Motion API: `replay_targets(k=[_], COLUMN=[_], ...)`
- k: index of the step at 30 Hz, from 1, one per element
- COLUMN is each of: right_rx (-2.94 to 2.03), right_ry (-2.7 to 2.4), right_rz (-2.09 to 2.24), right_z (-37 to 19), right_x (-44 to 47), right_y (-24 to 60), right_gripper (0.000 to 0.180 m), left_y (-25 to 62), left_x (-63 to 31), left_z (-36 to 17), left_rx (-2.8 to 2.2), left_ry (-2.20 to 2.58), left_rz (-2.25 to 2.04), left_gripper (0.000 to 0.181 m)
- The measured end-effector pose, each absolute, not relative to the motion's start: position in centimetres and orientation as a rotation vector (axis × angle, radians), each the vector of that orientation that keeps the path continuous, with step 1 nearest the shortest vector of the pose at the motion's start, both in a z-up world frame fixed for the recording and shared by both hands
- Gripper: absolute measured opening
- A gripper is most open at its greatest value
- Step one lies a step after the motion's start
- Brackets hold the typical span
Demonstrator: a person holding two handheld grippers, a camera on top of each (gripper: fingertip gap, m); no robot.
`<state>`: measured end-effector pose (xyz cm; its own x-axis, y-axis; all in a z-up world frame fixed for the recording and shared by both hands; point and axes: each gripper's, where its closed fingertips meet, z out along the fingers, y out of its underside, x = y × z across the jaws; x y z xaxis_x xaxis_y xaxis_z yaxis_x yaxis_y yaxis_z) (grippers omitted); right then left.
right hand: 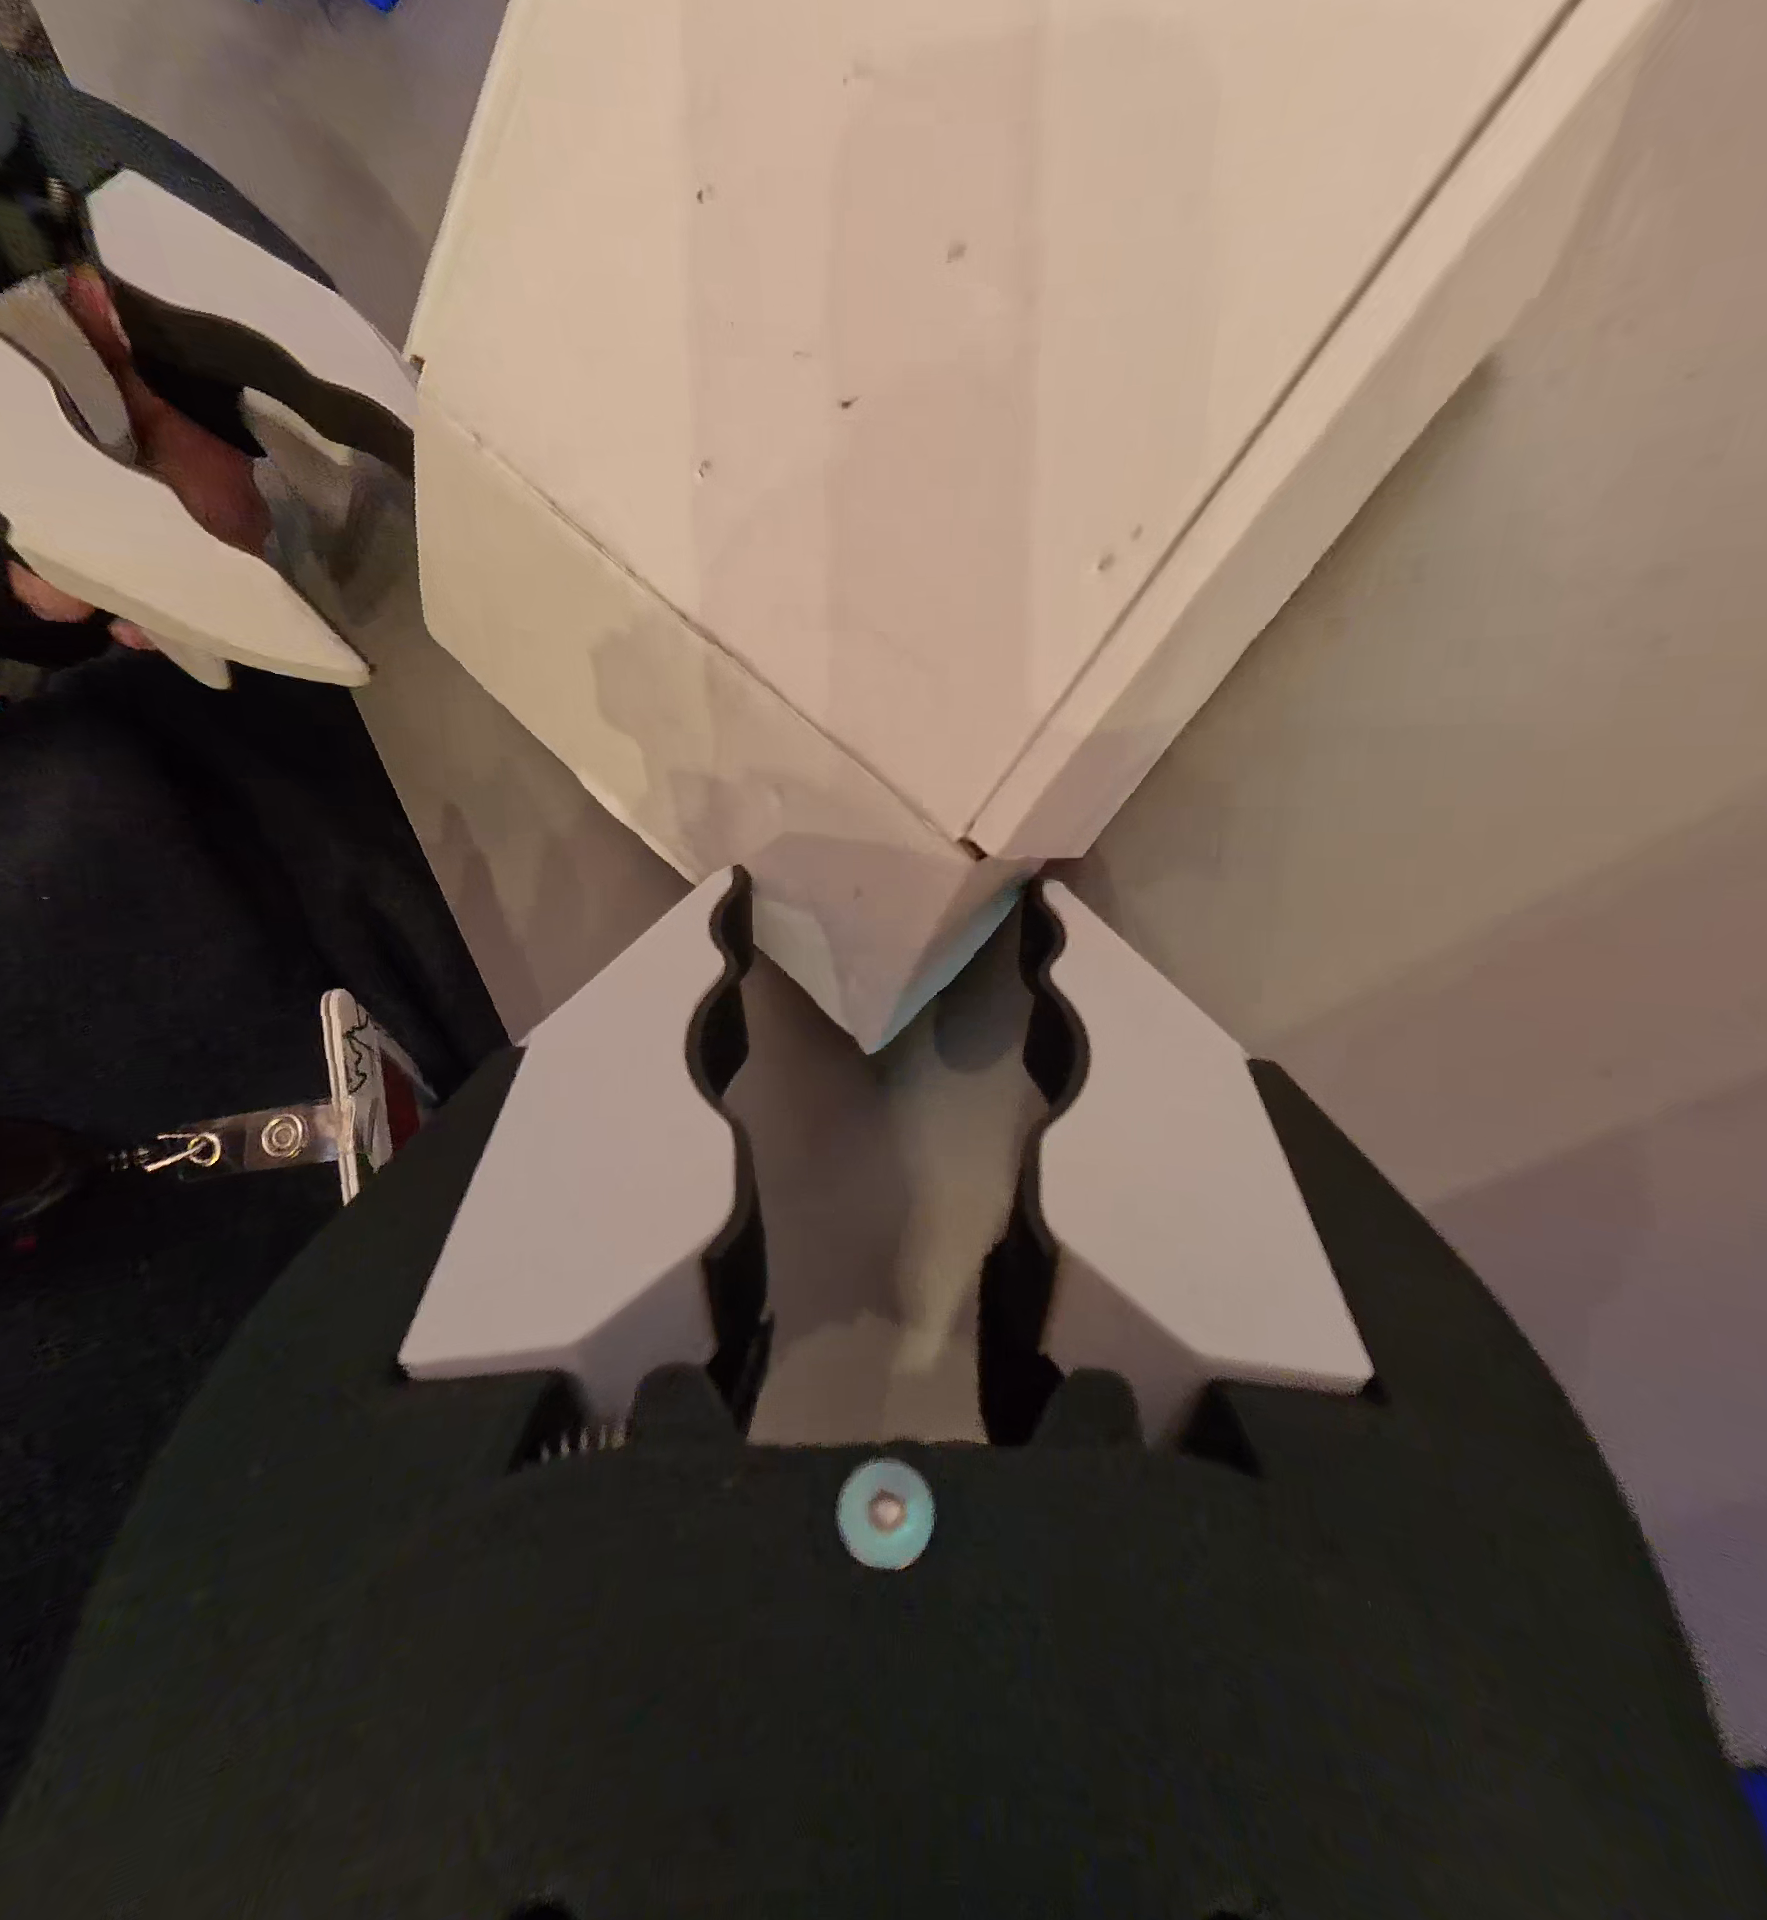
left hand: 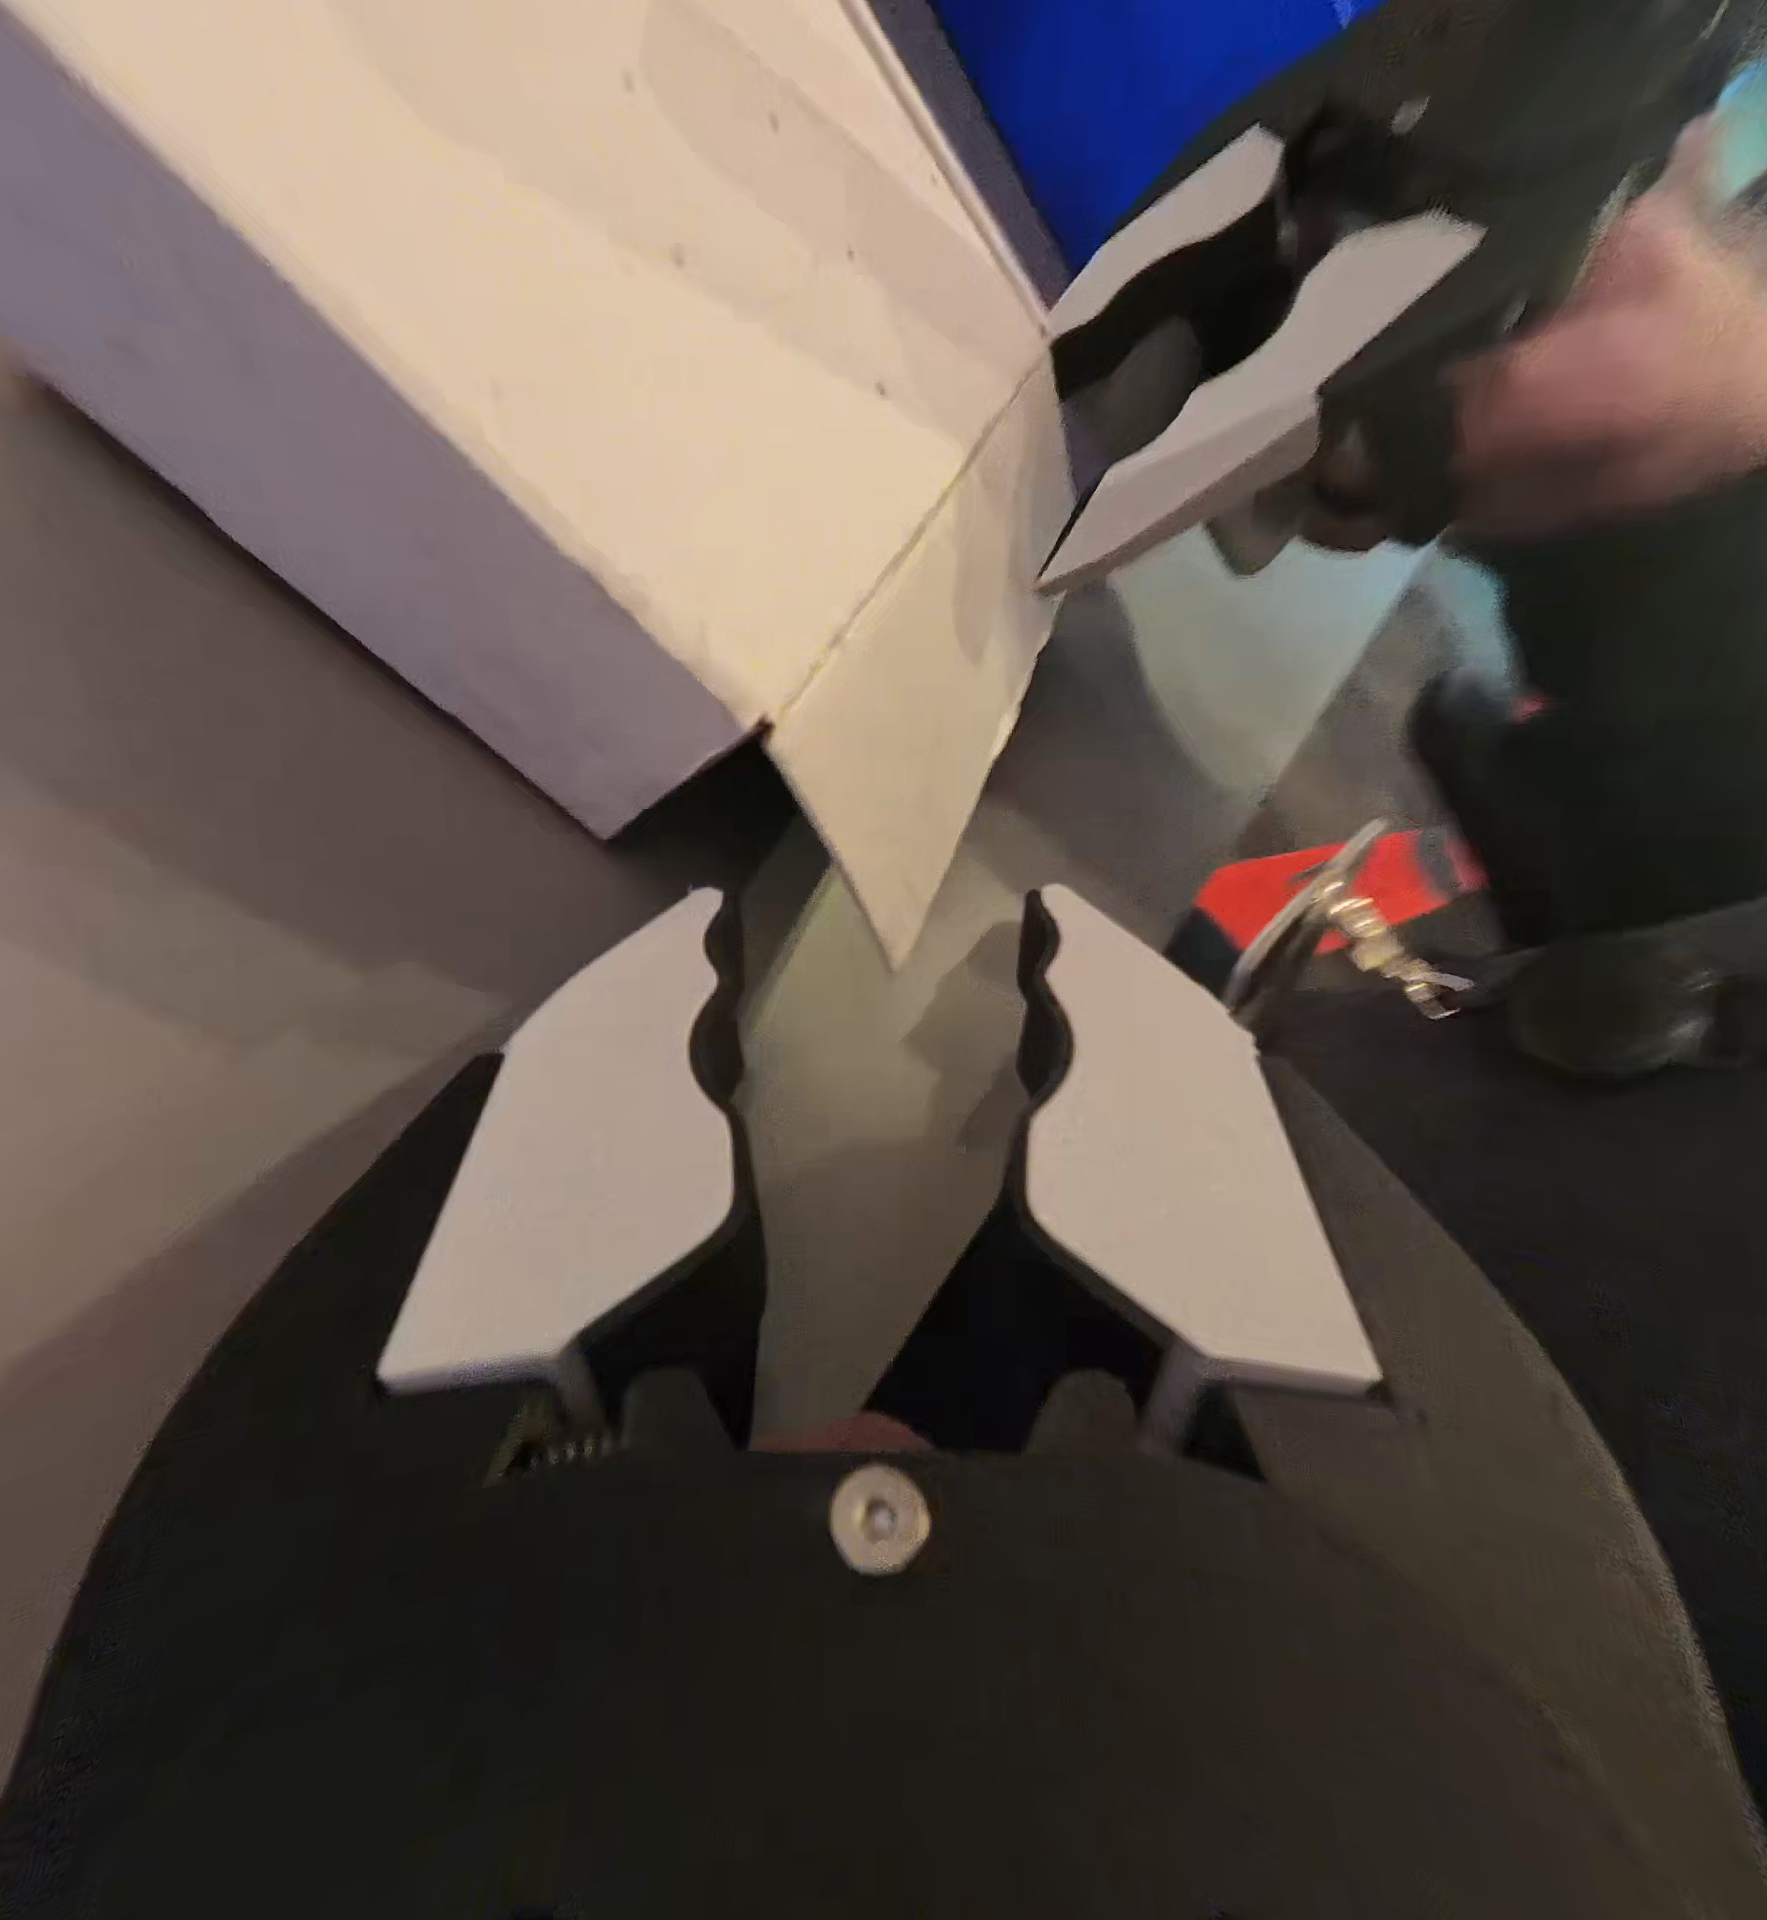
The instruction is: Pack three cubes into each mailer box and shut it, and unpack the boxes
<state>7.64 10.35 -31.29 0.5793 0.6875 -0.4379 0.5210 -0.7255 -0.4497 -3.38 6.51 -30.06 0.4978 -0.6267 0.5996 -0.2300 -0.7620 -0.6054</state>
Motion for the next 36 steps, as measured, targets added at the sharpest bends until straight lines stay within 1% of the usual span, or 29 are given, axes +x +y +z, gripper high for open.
replay_targets(k=[1,4,5,10,14,16,19,21,24,26,28,30,31,33,36], right_rx=[-2.542,-2.542,-2.542,-2.540,-2.521,-2.505,-2.459,-2.432,-2.306,-2.230,-2.215,-2.255,-2.234,-2.247,-2.257], right_ry=[-0.993,-1.002,-1.008,-1.027,-1.012,-0.987,-0.959,-0.978,-1.025,-1.095,-1.198,-1.268,-1.244,-1.219,-1.200], right_rz=[0.881,0.877,0.881,0.924,0.923,0.891,0.798,0.701,0.554,0.461,0.418,0.391,0.402,0.426,0.452], right_z=[-31.3,-31.3,-31.4,-31.2,-30.5,-30.0,-29.0,-28.2,-25.9,-25.1,-26.0,-28.0,-28.0,-28.2,-28.2], right_x=[7.6,7.3,7.1,6.1,6.2,6.5,6.9,7.2,6.6,5.6,4.5,4.2,4.0,4.1,4.1], right_y=[10.4,10.3,10.2,9.2,9.4,10.2,11.9,13.0,15.1,16.3,16.8,16.9,17.2,17.4,17.4], right_gripper=[0.050,0.050,0.049,0.047,0.047,0.050,0.053,0.052,0.046,0.037,0.026,0.009,0.004,0.000,0.000], left_y=[6.6,6.5,6.5,9.1,10.7,11.2,12.1,12.5,12.9,13.0,13.2,13.5,13.6,13.7,13.8], left_x=[-3.8,-4.3,-4.2,-4.6,-5.5,-5.6,-5.9,-6.0,-6.3,-6.4,-6.5,-6.8,-7.1,-7.7,-7.9], left_z=[-30.6,-32.5,-33.0,-32.7,-32.1,-32.1,-32.4,-32.4,-32.6,-32.6,-32.6,-32.5,-32.5,-32.6,-32.7], left_rx=[-2.290,-2.240,-2.237,-2.113,-2.060,-2.042,-2.034,-2.025,-2.012,-1.999,-1.997,-1.995,-2.003,-2.010,-2.004], left_ry=[0.777,1.015,1.043,1.092,1.096,1.105,1.107,1.103,1.118,1.130,1.126,1.118,1.106,1.083,1.080], left_rz=[-1.045,-0.664,-0.582,-0.251,-0.123,-0.082,-0.028,-0.007,0.030,0.057,0.069,0.094,0.110,0.120,0.162], left_gripper=[0.050,0.062,0.062,0.039,0.031,0.030,0.026,0.024,0.022,0.020,0.019,0.017,0.015,0.010,0.008])
